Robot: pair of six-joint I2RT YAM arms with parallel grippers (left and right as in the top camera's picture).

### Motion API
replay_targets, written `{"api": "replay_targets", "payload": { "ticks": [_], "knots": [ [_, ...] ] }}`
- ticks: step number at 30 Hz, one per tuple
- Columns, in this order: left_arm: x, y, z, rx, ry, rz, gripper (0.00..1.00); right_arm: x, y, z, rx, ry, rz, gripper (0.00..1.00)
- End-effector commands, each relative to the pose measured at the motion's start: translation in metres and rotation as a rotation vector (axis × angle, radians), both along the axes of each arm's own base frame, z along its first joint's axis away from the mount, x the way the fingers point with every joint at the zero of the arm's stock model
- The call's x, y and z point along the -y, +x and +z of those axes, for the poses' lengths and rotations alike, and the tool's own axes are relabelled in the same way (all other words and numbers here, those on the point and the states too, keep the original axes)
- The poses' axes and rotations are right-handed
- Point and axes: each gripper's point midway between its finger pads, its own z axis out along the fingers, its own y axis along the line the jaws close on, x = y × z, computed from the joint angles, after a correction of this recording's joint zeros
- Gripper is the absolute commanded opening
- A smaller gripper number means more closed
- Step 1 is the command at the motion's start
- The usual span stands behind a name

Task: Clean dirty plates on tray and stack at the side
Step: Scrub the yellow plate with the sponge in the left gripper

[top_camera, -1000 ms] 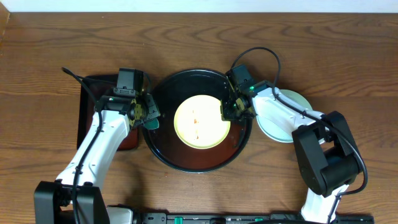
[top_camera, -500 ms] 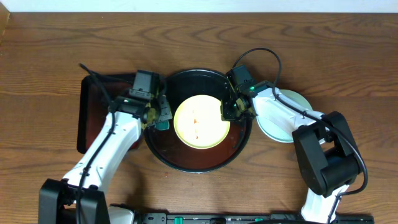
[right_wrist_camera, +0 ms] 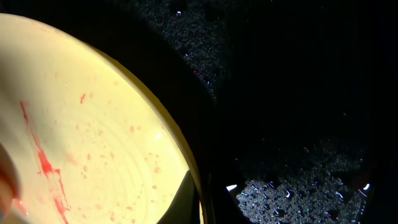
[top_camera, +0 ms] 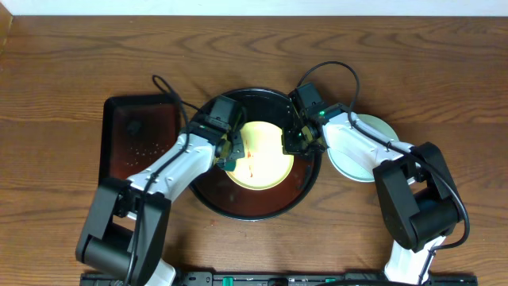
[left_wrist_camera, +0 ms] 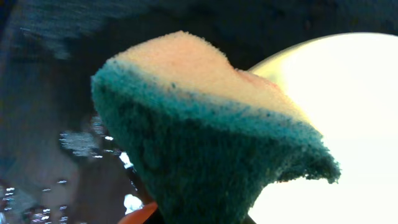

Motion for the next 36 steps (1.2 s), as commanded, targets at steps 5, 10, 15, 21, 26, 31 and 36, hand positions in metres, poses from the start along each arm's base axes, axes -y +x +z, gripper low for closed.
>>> {"api": "replay_targets", "payload": {
  "ticks": [5,10,15,21,26,31,36],
  "knots": [
    [0.032,0.009,0.022,0.007,-0.052,-0.047,0.07,0.019,-0.016,-0.031,-0.066,-0.094,-0.043,0.01],
    [0.037,0.020,0.038,0.034,-0.063,-0.050,0.08,0.019,-0.016,-0.031,-0.063,-0.092,-0.043,0.01],
    [0.036,0.024,0.025,0.041,-0.054,-0.027,0.08,0.019,-0.016,-0.031,-0.064,-0.092,-0.043,0.01],
    [0.032,0.037,-0.018,0.019,-0.011,0.049,0.07,0.019,-0.016,-0.031,-0.063,-0.092,-0.042,0.01],
    [0.048,0.025,-0.034,-0.063,-0.088,0.018,0.08,0.019,-0.016,-0.031,-0.063,-0.092,-0.042,0.01],
    [0.057,-0.031,-0.037,-0.314,-0.173,-0.026,0.08,0.019,-0.016,-0.031,-0.063,-0.092,-0.042,0.01],
    [0.072,-0.072,-0.027,-0.490,-0.290,-0.132,0.07,0.019,-0.016,-0.031,-0.063,-0.092,-0.042,0.01]
  ]
}}
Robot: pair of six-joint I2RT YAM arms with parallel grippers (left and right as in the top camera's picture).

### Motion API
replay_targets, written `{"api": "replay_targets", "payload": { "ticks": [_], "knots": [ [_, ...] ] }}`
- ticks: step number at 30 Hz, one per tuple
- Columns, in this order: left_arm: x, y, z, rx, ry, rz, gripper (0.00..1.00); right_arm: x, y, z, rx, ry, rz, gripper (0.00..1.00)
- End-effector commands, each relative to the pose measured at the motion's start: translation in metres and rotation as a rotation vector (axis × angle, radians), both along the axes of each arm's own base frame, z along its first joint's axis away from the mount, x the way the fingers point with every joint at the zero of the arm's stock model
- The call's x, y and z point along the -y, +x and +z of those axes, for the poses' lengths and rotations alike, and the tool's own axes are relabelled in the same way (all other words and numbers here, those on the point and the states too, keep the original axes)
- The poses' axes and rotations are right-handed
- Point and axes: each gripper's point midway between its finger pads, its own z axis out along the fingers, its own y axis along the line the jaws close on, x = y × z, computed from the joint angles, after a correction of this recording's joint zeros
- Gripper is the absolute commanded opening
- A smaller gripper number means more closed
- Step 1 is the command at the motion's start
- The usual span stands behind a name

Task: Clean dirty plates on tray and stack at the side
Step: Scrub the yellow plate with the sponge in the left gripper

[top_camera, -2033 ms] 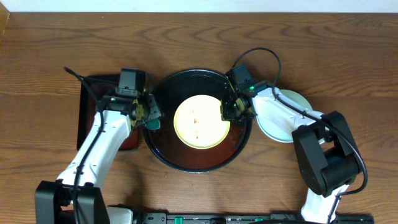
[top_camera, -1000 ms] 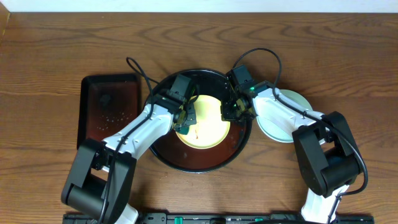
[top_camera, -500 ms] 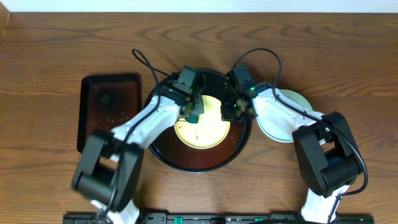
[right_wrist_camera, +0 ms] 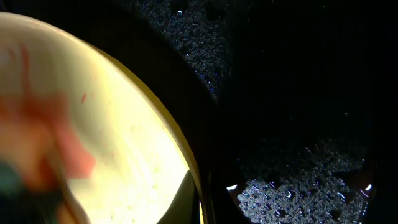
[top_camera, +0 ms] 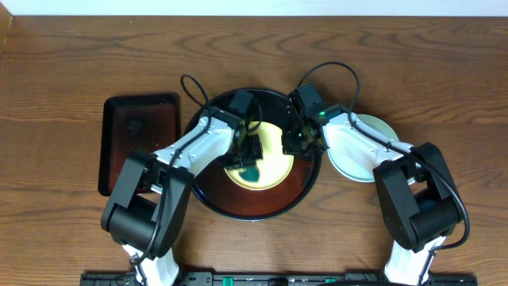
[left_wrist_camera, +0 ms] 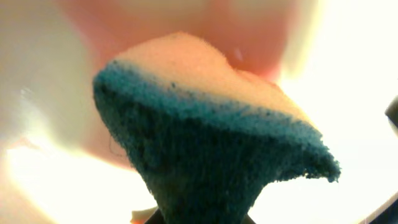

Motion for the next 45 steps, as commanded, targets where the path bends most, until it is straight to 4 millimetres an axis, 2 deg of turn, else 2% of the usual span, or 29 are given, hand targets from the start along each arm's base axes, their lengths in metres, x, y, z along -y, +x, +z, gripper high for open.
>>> {"api": "replay_targets", "payload": {
  "ticks": [1,3,7,10,12,14,17,20,22,24,27,30,34,35,36,38,41,43,45],
  "knots": [
    [0.020,-0.041,-0.010,-0.175,-0.138,-0.083,0.07,0.020,-0.016,-0.031,-0.066,-0.098,-0.040,0.01],
    [0.021,-0.035,-0.011,-0.146,-0.141,-0.086,0.08,0.020,-0.016,-0.031,-0.066,-0.098,-0.040,0.01],
    [0.022,0.008,-0.015,0.050,-0.101,-0.085,0.08,0.020,-0.016,-0.031,-0.067,-0.099,-0.040,0.01],
    [0.005,0.041,-0.018,0.204,0.025,-0.056,0.08,0.020,-0.016,-0.031,-0.067,-0.099,-0.040,0.01],
    [-0.015,0.055,-0.019,0.269,0.142,-0.021,0.08,0.020,-0.016,-0.031,-0.067,-0.099,-0.040,0.01],
    [-0.040,0.060,-0.019,0.299,0.276,0.037,0.08,0.020,-0.016,-0.031,-0.067,-0.099,-0.040,0.01],
    [-0.068,0.054,-0.018,0.290,0.420,0.105,0.08,0.020,-0.016,-0.031,-0.067,-0.099,-0.040,0.01],
    [-0.075,0.038,-0.021,0.224,0.452,0.086,0.08,0.020,-0.016,-0.031,-0.066,-0.098,-0.040,0.01],
    [-0.071,0.018,-0.025,0.132,0.417,0.046,0.07,0.020,-0.016,-0.031,-0.066,-0.099,-0.040,0.01],
    [-0.053,-0.004,-0.028,0.032,0.307,-0.055,0.08,0.020,-0.016,-0.031,-0.066,-0.098,-0.040,0.01],
    [-0.014,-0.033,-0.022,-0.086,0.056,-0.201,0.08,0.020,-0.016,-0.031,-0.066,-0.098,-0.040,0.01],
    [0.017,-0.041,-0.011,-0.116,-0.140,-0.247,0.08,0.020,-0.016,-0.031,-0.066,-0.098,-0.040,0.01],
    [0.034,-0.012,-0.009,0.017,-0.202,-0.257,0.08,0.020,-0.016,-0.031,-0.067,-0.099,-0.039,0.01],
    [0.038,-0.001,-0.007,0.067,-0.213,-0.260,0.08,0.020,-0.017,-0.031,-0.068,-0.099,-0.039,0.01],
    [0.038,0.019,-0.007,0.157,-0.188,-0.259,0.08,0.019,-0.018,-0.031,-0.070,-0.101,-0.034,0.01],
    [0.022,0.045,-0.011,0.267,-0.061,-0.230,0.08,0.017,-0.020,-0.031,-0.071,-0.103,-0.027,0.01],
    [-0.018,0.072,-0.014,0.371,0.189,-0.126,0.08,0.013,-0.021,-0.031,-0.067,-0.102,-0.017,0.01],
    [-0.043,0.081,-0.011,0.412,0.330,-0.081,0.08,0.013,-0.021,-0.031,-0.061,-0.114,-0.015,0.01],
    [-0.056,0.080,-0.011,0.412,0.406,-0.074,0.08,0.014,-0.021,-0.032,-0.054,-0.125,-0.012,0.01]
  ]
}}
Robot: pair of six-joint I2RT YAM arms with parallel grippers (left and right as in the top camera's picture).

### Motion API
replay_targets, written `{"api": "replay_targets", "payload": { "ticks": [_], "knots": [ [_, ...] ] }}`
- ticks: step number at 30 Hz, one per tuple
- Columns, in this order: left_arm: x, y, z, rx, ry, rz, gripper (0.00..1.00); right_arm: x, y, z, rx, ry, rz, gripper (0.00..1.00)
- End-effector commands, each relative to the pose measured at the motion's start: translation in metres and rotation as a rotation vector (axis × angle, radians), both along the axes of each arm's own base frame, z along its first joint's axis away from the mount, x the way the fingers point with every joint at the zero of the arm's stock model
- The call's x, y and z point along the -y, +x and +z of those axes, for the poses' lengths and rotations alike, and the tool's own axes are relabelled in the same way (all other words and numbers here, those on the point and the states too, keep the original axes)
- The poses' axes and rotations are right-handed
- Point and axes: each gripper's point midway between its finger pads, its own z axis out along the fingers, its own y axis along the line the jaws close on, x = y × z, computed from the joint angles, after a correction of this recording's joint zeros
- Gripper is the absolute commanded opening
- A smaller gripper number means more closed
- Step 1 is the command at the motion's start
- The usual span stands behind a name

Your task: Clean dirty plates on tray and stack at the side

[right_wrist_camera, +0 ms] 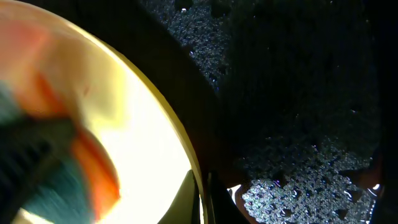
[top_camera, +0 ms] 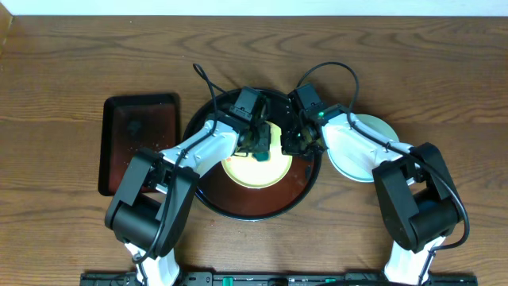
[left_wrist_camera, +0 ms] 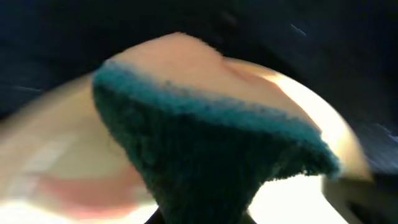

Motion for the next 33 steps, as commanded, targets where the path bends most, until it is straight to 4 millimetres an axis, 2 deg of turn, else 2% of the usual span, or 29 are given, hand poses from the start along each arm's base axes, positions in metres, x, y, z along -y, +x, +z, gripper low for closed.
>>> {"api": "replay_targets", "payload": {
  "ticks": [1,4,6,10,14,17,22,25,28,30,33],
  "knots": [
    [-0.074,0.015,-0.014,0.085,0.359,0.151,0.08,0.016,-0.020,-0.031,-0.053,-0.125,-0.007,0.01],
    [-0.083,-0.006,-0.019,-0.002,0.390,0.176,0.08,0.016,-0.020,-0.031,-0.053,-0.125,-0.008,0.01],
    [-0.082,-0.025,-0.024,-0.092,0.374,0.163,0.08,0.016,-0.020,-0.031,-0.054,-0.125,-0.011,0.01],
    [-0.064,-0.064,-0.030,-0.281,0.265,0.109,0.08,0.016,-0.020,-0.031,-0.055,-0.124,-0.011,0.01],
    [-0.027,-0.080,-0.018,-0.357,0.069,-0.053,0.07,0.016,-0.021,-0.032,-0.061,-0.126,-0.018,0.01],
    [-0.016,-0.069,0.002,-0.317,0.015,-0.072,0.07,0.017,-0.023,-0.032,-0.068,-0.130,-0.017,0.01],
    [-0.013,-0.027,0.064,-0.136,-0.059,-0.043,0.08,0.018,-0.024,-0.032,-0.072,-0.133,-0.017,0.01],
    [-0.031,-0.003,0.103,-0.009,-0.058,0.015,0.07,0.018,-0.024,-0.032,-0.074,-0.128,-0.017,0.01],
    [-0.056,0.009,0.129,0.077,-0.042,0.080,0.08,0.014,-0.026,-0.031,-0.089,-0.102,-0.013,0.01],
    [-0.078,0.010,0.141,0.100,-0.022,0.132,0.08,0.010,-0.028,-0.029,-0.108,-0.062,-0.001,0.01],
    [-0.097,0.006,0.142,0.077,-0.010,0.176,0.08,0.002,-0.031,-0.025,-0.126,0.001,0.037,0.01]
  ]
}}
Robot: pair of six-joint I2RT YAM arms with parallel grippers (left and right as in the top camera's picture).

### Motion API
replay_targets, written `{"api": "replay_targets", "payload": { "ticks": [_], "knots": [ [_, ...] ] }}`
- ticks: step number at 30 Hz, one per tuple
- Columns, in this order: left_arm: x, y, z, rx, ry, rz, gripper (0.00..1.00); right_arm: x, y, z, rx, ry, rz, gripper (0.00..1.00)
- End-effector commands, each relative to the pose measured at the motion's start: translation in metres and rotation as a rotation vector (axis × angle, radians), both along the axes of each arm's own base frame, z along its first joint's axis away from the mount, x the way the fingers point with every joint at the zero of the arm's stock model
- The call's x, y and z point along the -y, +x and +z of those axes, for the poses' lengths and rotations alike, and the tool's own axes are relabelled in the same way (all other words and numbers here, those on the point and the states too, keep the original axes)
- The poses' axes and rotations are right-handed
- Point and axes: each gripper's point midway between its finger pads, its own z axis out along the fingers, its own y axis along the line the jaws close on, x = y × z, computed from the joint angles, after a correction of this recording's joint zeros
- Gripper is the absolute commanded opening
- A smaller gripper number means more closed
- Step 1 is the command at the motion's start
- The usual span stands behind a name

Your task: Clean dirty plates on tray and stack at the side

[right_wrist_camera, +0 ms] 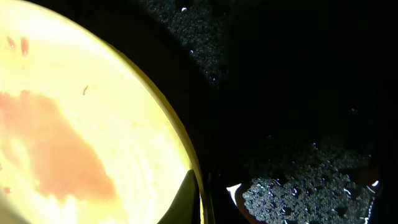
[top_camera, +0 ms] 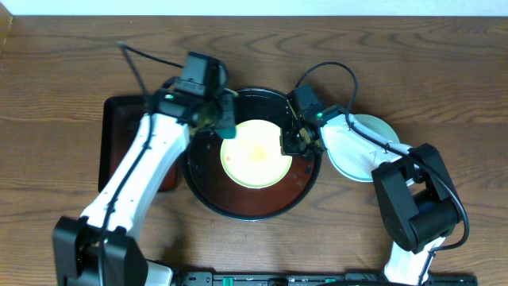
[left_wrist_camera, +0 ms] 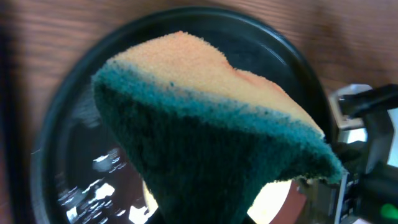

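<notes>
A yellow plate (top_camera: 255, 153) lies in the round black tray (top_camera: 213, 199). Its face (right_wrist_camera: 74, 124) carries a pale pink smear and a few red specks. My right gripper (top_camera: 290, 143) is shut on the plate's right rim, one finger (right_wrist_camera: 186, 194) lying on the plate's inside. My left gripper (top_camera: 218, 119) is shut on a green and orange sponge (left_wrist_camera: 205, 124), held up over the tray's far left rim, clear of the plate. The sponge hides the left fingers in the left wrist view.
A pale green plate (top_camera: 361, 151) sits on the table right of the round tray, partly under my right arm. A black rectangular tray (top_camera: 127, 135) lies at the left, under my left arm. Water drops cover the round tray's floor (right_wrist_camera: 298, 186).
My left gripper, with the sponge, was on the plate's far part and is now higher and to the left, over the tray's rim. The plate's face is uncovered. The right gripper has not moved.
The sponge was at the plate's left edge, and red streaks crossed the plate. Then it lay on the plate's middle, then on its far part. Now it is off the plate, and a pale pink smear shows where the streaks were. The right gripper held the rim throughout.
</notes>
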Motion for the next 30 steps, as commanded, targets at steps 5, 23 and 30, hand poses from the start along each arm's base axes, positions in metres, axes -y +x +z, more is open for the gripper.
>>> {"api": "replay_targets", "payload": {
  "ticks": [5,23,30],
  "knots": [
    [-0.043,-0.009,-0.012,-0.077,0.065,0.086,0.08,0.003,-0.028,-0.012,-0.127,0.051,0.035,0.01],
    [-0.058,-0.010,-0.019,-0.091,0.099,0.121,0.08,0.063,-0.003,0.133,0.396,-0.263,-0.034,0.01],
    [-0.058,-0.010,-0.019,-0.091,0.101,0.123,0.08,0.034,-0.014,0.117,0.285,-0.114,-0.018,0.19]
  ]
}}
